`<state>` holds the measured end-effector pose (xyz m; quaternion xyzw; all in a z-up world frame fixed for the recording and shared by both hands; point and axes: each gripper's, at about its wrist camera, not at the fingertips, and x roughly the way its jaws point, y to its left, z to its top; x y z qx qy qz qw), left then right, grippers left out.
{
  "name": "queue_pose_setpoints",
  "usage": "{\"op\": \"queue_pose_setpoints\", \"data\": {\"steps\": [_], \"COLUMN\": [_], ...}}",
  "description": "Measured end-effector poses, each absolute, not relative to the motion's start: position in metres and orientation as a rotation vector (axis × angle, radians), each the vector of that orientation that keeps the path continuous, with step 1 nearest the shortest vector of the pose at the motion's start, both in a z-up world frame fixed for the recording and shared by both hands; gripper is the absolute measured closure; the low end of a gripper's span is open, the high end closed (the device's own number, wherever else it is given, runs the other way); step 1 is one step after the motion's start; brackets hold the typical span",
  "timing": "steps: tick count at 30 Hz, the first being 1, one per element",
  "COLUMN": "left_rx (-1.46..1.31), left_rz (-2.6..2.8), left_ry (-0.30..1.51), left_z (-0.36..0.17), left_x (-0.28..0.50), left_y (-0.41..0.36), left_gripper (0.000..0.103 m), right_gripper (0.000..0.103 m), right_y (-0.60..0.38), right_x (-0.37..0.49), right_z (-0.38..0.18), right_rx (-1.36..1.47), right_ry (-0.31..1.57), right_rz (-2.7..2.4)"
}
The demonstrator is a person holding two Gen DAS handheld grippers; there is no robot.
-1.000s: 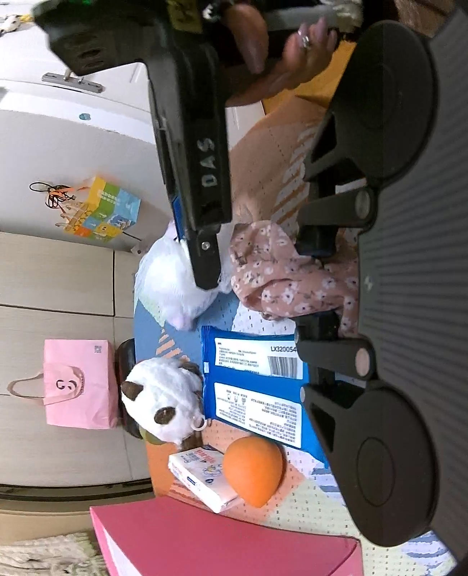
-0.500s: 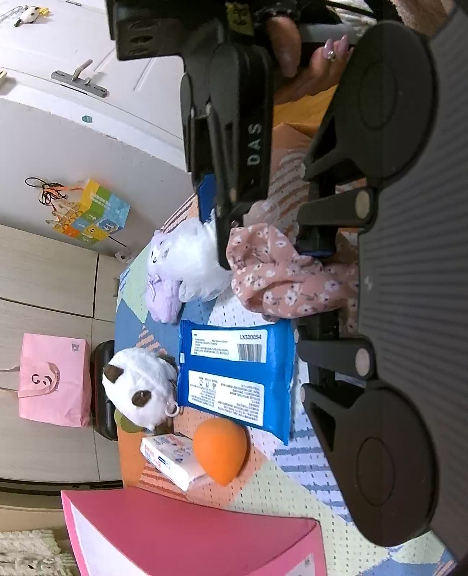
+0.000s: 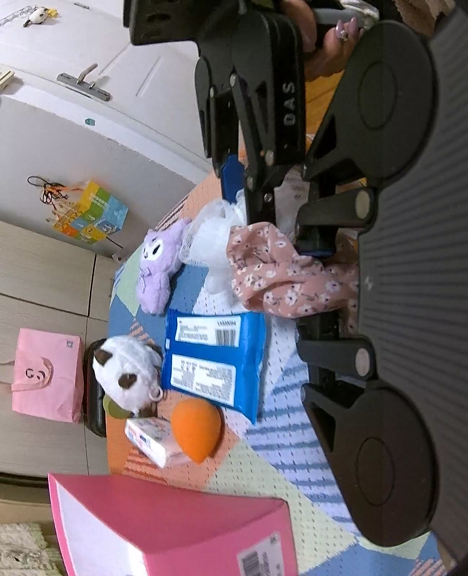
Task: Organize soft objects
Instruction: 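Carry the scrunchie and bath puff with both grippers over the pink shoebox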
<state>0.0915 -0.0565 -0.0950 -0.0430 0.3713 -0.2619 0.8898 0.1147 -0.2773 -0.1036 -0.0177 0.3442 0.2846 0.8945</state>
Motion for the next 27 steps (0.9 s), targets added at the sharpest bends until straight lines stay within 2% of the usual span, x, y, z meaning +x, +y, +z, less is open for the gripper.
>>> {"op": "queue_pose_setpoints", "data": {"steps": [16, 27], "left_rx": [-0.129, -0.074], "left_rz": [-0.460, -0.403], "left_ry": [0.717, 0.624], "left_z": [-0.074, -0.033], "left_x": [0.056, 0.040], "left_y": [0.010, 0.052], "left_gripper": [0.080, 0.080], "right_gripper": [0.065, 0.065], "right_y": [-0.237, -0.195], "right_x": [0.091, 0.090], "right_z": [-0.076, -0.041], "right_rx": [0.006, 0.021], "right_ry": [0.760, 0.755], "right_rz": [0.761, 0.905]}}
